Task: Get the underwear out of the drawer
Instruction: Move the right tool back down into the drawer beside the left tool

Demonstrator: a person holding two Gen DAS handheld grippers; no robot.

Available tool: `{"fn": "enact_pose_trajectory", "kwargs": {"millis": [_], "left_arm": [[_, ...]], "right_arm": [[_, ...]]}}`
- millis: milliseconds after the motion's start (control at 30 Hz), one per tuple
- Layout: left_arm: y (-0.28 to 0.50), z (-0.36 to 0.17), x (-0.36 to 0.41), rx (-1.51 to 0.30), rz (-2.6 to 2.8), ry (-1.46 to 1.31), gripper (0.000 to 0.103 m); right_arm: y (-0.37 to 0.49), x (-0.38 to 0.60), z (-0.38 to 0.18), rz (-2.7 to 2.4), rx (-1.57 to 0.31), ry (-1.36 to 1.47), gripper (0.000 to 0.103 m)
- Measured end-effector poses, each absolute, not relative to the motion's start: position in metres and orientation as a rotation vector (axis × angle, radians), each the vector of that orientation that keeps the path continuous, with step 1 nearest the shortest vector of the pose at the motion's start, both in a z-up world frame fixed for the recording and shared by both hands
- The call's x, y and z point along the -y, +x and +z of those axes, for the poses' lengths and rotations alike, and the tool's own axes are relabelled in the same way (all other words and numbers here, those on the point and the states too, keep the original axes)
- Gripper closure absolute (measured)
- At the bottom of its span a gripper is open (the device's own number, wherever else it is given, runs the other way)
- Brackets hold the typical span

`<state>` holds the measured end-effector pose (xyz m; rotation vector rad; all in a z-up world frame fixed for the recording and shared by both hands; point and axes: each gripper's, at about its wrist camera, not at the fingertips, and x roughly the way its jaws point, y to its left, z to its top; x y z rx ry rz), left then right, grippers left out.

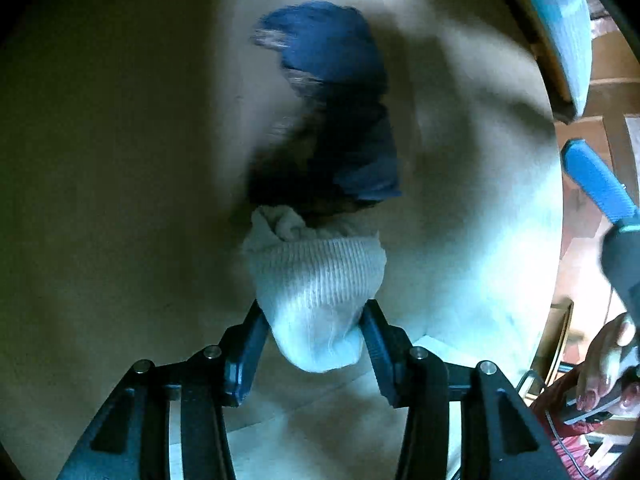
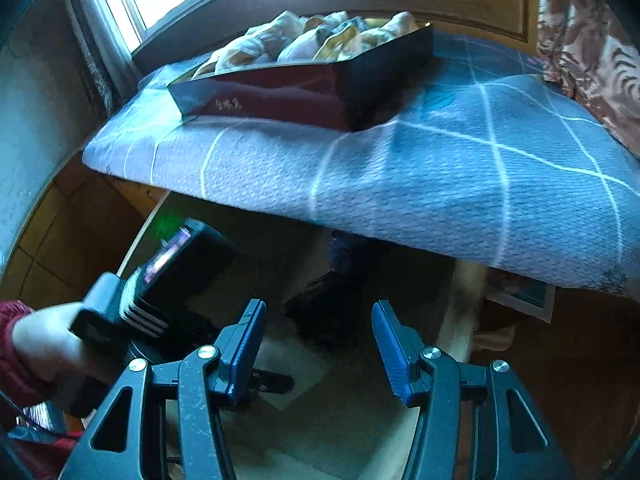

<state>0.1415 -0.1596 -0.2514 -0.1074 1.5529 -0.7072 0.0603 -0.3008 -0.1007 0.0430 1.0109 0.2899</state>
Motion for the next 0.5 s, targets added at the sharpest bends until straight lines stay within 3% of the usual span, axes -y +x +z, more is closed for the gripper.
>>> {"fn": "enact_pose_trajectory", "kwargs": {"millis": [500], "left_arm": [[0.136,-0.247,0.137,-1.507,-0.649,-0.123,0.056]], "right_arm": [[0.104,0.267,-0.166,0.276,-1.238,-0.137,0.047]]}}
